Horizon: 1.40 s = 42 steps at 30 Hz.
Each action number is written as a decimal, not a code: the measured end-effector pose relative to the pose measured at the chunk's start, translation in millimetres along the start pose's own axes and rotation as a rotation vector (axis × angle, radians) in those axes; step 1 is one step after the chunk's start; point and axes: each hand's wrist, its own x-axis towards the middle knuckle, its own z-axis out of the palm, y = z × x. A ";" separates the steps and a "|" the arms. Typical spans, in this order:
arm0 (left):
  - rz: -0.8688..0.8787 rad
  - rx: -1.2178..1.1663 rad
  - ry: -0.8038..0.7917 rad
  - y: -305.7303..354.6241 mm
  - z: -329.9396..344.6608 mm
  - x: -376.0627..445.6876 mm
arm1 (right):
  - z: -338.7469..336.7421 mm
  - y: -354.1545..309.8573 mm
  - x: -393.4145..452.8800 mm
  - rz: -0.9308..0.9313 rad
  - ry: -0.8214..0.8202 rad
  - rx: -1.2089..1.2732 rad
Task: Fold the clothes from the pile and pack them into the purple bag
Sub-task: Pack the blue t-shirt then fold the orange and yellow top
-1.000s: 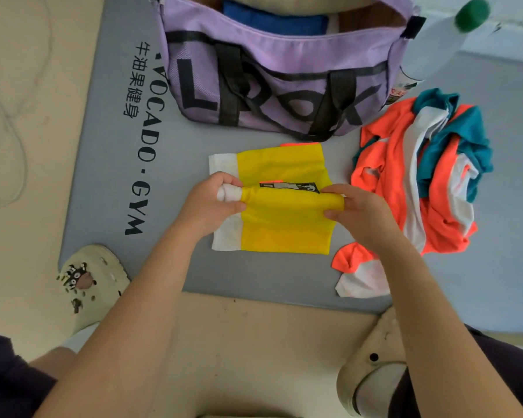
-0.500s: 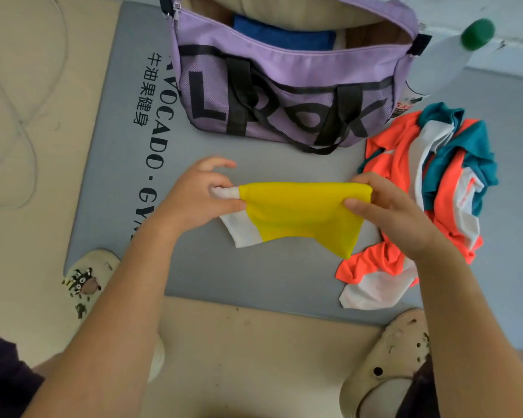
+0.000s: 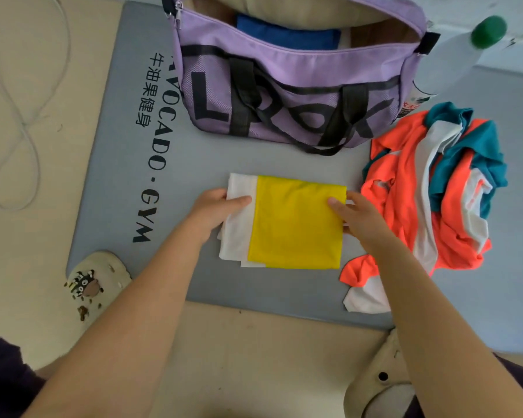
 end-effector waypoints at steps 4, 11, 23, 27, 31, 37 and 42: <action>-0.041 0.097 -0.001 -17.4 3.6 2.5 | -1.4 15.4 -1.4 0.077 -0.008 -0.085; -0.026 0.054 -0.029 -21.2 9.5 -10.9 | 0.5 29.7 -29.5 0.205 -0.110 0.074; 0.536 -0.138 -0.005 220.1 -39.6 -37.3 | -50.9 -207.3 -10.6 -0.508 0.007 0.172; 0.658 -0.037 0.121 280.1 -59.3 -11.5 | -58.3 -266.6 19.3 -0.669 0.076 0.053; 0.575 0.113 0.164 273.4 -56.6 26.1 | -50.2 -261.7 51.0 -0.609 0.105 -0.105; 0.478 0.208 0.054 237.6 -59.9 61.1 | -51.4 -227.8 79.5 -0.494 0.019 -0.249; 0.568 0.163 0.139 239.9 -52.9 73.8 | -40.5 -225.2 92.8 -0.564 0.192 -0.241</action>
